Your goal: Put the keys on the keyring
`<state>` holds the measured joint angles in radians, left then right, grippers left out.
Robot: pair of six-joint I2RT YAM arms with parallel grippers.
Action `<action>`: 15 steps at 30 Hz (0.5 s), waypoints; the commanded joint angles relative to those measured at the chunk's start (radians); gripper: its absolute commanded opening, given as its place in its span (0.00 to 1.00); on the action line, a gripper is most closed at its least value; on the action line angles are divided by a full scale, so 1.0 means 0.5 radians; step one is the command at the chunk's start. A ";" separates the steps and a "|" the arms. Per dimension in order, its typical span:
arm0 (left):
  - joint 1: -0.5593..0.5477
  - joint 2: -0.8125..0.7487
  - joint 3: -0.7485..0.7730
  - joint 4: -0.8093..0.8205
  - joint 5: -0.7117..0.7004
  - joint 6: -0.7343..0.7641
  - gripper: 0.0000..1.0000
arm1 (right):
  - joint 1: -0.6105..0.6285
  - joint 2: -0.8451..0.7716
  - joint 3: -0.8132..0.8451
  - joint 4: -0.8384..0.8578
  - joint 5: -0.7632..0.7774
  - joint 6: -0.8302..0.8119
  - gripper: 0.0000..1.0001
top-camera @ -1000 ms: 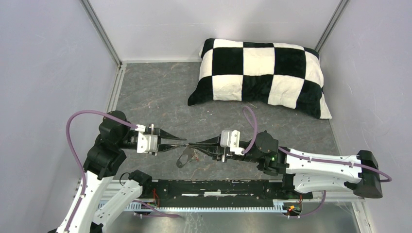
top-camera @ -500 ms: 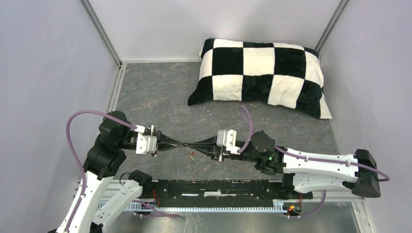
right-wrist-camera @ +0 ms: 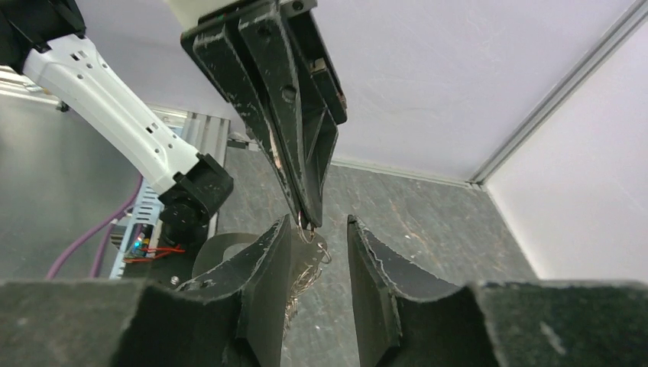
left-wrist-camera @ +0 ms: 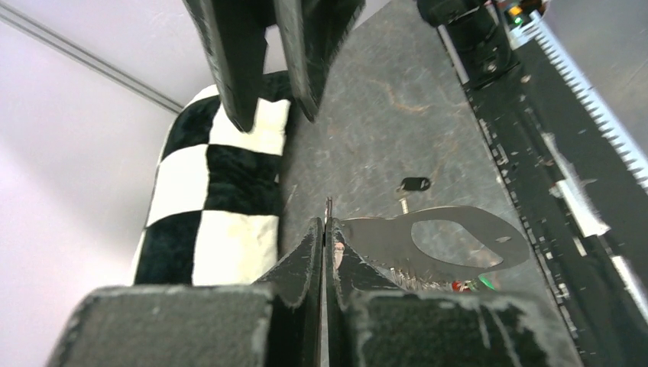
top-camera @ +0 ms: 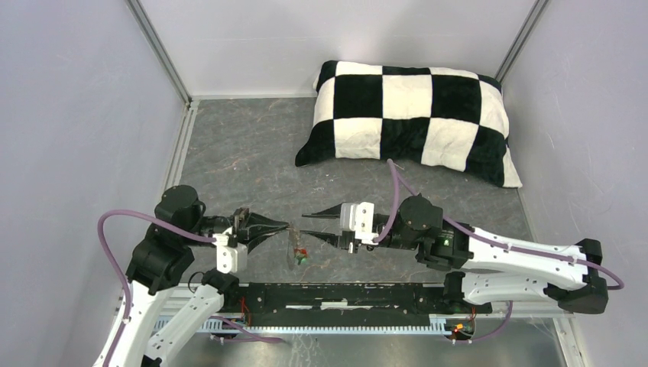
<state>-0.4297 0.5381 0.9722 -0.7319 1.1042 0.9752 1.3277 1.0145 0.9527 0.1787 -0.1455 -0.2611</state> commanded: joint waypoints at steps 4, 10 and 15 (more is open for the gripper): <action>-0.003 0.119 0.089 -0.062 -0.147 0.438 0.02 | 0.013 0.167 0.387 -0.558 0.106 -0.280 0.41; -0.003 0.185 0.184 -0.182 -0.183 0.474 0.02 | 0.052 0.285 0.515 -0.717 0.228 -0.403 0.41; -0.003 0.170 0.180 -0.183 -0.173 0.464 0.02 | 0.069 0.348 0.567 -0.752 0.249 -0.435 0.40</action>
<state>-0.4297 0.6304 1.0222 -0.8253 1.0183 1.1576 1.3510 1.1805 1.1748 -0.1791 -0.0544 -0.4435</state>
